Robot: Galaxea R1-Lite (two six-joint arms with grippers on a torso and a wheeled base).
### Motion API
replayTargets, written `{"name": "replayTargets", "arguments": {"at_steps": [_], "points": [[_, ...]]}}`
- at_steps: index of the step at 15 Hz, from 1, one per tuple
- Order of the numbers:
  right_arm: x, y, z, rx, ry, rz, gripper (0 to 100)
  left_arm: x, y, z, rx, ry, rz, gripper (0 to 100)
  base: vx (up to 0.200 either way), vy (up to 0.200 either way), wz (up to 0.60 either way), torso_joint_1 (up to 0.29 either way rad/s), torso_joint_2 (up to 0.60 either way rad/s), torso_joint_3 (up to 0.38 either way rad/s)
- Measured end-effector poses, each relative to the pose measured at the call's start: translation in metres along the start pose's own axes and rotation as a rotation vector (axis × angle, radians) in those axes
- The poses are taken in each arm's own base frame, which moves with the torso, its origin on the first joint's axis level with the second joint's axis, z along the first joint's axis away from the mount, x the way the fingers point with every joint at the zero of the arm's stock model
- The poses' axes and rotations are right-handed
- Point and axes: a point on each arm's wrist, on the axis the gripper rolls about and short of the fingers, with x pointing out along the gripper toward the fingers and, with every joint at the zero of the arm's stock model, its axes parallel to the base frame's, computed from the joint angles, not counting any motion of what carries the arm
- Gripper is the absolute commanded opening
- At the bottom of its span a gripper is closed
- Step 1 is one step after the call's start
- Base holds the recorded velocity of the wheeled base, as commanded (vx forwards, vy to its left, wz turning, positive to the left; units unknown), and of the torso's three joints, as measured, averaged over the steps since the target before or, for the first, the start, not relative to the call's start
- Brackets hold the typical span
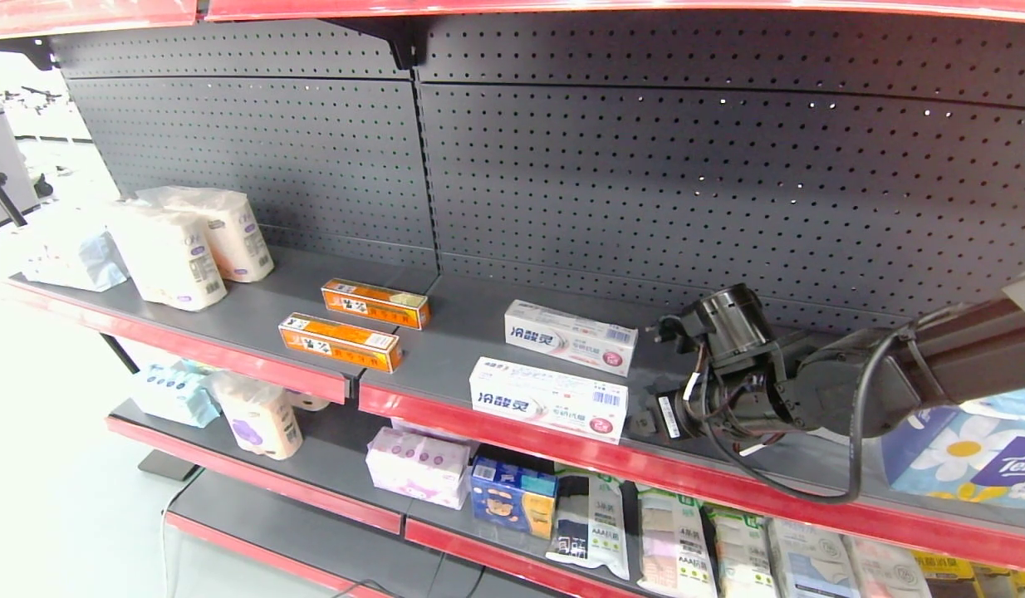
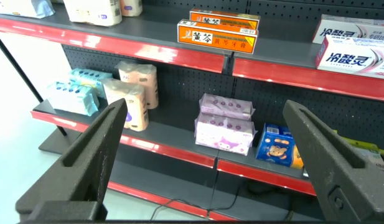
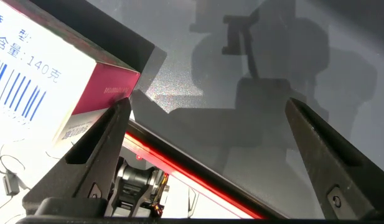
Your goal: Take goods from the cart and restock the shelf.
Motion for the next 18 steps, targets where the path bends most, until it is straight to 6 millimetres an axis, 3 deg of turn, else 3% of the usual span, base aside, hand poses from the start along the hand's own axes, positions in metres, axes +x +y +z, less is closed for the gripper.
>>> {"name": "replayTargets", "arguments": {"at_steps": [18], "points": [[0.0,0.0003,0.0,0.0,0.0,0.006,100,0.0,0.0,0.0,0.0,0.0,0.0,100,0.0,0.0,0.0,0.0,0.0,0.0]]}}
